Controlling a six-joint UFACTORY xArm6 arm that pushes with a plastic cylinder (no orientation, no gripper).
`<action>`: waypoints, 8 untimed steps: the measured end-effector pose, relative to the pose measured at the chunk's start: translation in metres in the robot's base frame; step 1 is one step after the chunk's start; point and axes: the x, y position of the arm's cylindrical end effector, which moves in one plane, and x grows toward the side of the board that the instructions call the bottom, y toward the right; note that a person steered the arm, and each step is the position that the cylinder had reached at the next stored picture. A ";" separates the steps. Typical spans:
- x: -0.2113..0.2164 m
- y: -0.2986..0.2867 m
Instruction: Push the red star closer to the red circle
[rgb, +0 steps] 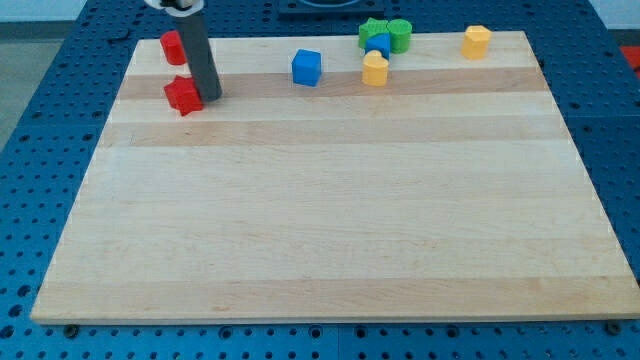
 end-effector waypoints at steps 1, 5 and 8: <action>0.023 0.000; 0.000 -0.113; 0.035 -0.076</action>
